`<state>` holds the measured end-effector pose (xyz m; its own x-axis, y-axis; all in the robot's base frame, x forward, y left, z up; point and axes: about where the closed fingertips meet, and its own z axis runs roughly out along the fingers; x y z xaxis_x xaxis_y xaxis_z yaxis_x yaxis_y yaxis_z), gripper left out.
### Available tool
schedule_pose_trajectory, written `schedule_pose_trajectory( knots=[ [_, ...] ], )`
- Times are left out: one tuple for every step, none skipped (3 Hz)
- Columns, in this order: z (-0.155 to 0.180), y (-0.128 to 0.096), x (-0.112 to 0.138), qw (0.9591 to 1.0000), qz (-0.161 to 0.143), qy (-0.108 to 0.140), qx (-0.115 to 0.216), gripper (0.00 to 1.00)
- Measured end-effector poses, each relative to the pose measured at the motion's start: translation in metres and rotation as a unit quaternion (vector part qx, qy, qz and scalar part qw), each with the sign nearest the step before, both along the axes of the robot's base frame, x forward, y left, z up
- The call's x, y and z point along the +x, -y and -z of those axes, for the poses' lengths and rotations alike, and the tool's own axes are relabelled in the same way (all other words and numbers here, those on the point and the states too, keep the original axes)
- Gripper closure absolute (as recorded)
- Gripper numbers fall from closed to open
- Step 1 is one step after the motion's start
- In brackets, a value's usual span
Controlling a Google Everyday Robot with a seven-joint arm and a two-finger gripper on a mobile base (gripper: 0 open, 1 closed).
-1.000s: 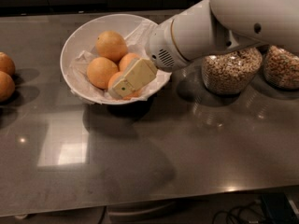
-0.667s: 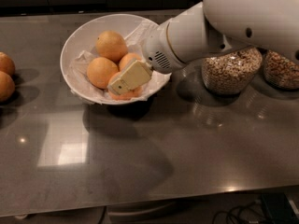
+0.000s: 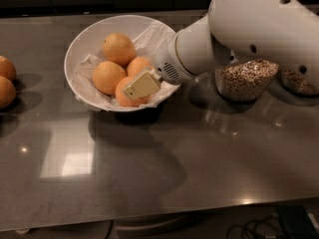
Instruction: Pick orange from white bowl
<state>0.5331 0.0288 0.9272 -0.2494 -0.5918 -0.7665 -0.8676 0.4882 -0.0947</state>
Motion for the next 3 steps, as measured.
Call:
schedule_pose_trajectory(
  knots=[
    [-0.0002,-0.0001,-0.0001,1.0,0.0,0.0,0.0,0.26],
    [-0.0003,-0.0003,-0.0002,1.0,0.0,0.0,0.0,0.22],
    [-0.0007,-0.002,-0.0015,1.0,-0.001,-0.001,0.002,0.22]
  ],
)
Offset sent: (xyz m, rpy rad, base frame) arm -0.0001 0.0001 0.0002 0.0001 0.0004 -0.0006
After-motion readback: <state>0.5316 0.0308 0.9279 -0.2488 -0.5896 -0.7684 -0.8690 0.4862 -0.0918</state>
